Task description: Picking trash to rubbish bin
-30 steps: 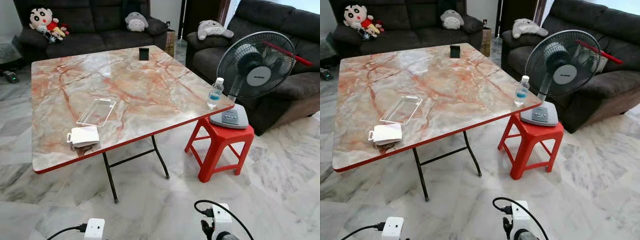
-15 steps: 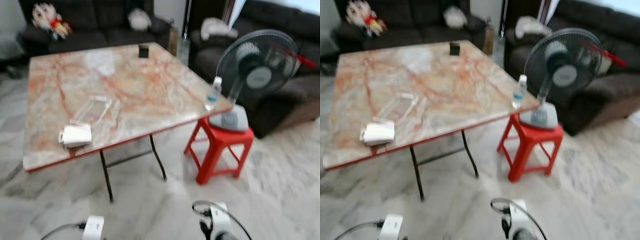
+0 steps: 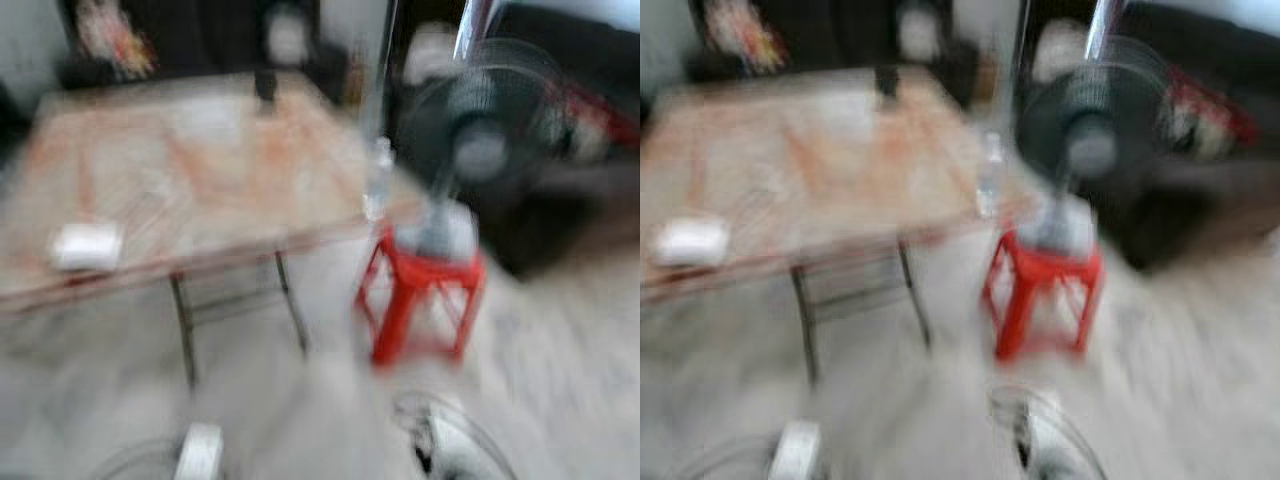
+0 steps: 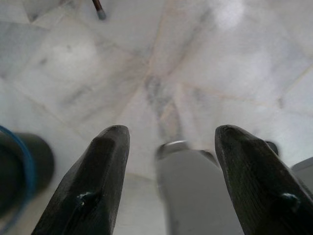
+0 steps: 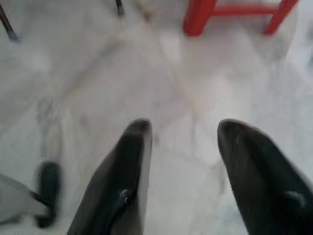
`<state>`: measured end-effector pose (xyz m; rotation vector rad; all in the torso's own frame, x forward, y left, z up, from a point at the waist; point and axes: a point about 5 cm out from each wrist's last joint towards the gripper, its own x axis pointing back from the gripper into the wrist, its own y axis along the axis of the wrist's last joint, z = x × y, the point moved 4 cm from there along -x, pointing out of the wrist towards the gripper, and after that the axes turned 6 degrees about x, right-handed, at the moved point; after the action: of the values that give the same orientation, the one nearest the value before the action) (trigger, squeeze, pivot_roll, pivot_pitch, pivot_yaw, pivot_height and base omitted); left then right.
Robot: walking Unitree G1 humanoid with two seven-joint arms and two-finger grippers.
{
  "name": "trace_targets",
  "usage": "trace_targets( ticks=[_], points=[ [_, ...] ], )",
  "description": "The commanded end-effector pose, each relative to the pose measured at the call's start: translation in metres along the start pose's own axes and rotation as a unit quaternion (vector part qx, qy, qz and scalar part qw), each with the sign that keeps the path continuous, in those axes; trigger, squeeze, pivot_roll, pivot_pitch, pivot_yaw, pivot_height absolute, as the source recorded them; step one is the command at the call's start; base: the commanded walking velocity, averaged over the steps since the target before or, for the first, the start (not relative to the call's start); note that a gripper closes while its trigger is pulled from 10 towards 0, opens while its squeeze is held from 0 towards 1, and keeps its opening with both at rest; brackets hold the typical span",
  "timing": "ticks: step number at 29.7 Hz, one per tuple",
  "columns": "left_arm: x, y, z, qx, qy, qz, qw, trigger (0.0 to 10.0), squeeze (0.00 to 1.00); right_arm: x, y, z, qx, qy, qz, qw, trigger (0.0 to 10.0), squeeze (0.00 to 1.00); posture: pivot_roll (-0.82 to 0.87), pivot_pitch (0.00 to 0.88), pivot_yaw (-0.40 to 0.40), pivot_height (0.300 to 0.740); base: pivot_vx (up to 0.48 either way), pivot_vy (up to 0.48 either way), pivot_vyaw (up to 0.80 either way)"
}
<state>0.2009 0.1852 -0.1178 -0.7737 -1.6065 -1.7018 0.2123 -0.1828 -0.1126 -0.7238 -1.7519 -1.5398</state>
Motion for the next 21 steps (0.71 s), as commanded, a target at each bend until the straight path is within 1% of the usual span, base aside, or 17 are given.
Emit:
trace_targets(
  ticks=[1, 3, 6, 11, 14, 21],
  points=[
    [0.0025, -0.011, 0.0149, -0.005, 0.019, 0.018, 1.0, 10.0, 0.0, -0.0032, 0.0144, 0.0116, -0.002, 0.014, -0.021, 1.0, 10.0, 0.0, 0.03, 0.0, -0.072, 0.74, 0.0, -0.371, 0.55],
    [0.0025, -0.011, 0.0147, -0.005, 0.019, 0.018, 1.0, 10.0, 0.0, -0.0032, 0.0142, 0.0117, -0.002, 0.015, -0.021, 1.0, 10.0, 0.0, 0.03, 0.0, -0.073, 0.74, 0.0, -0.371, 0.55],
    [0.0024, -0.0109, 0.0142, -0.005, 0.018, 0.018, 1.0, 10.0, 0.0, -0.0031, 0.0145, 0.0108, 0.003, 0.014, -0.021, 1.0, 10.0, 0.0, 0.03, 0.0, -0.076, 0.74, 0.0, -0.37, 0.0],
    [0.0023, -0.0105, 0.0133, -0.005, 0.017, 0.018, 1.0, 10.0, 0.0, -0.0031, 0.0153, 0.0094, 0.004, 0.013, -0.022, 1.0, 10.0, 0.0, 0.03, 0.0, -0.079, 0.74, 0.0, -0.37, 0.78],
    [0.0022, -0.0103, 0.0132, -0.005, 0.017, 0.017, 1.0, 10.0, 0.0, -0.0033, 0.0168, 0.0089, 0.003, 0.013, -0.024, 1.0, 10.0, 0.0, 0.03, 0.0, -0.08, 0.74, 0.0, -0.358, 0.5],
    [0.0022, -0.0101, 0.0128, -0.005, 0.017, 0.017, 1.0, 10.0, 0.0, -0.0034, 0.0192, 0.0074, -0.005, 0.01, -0.029, 1.0, 10.0, 0.0, 0.03, 0.0, -0.082, 0.74, 0.0, -0.337, 0.0]
  ],
)
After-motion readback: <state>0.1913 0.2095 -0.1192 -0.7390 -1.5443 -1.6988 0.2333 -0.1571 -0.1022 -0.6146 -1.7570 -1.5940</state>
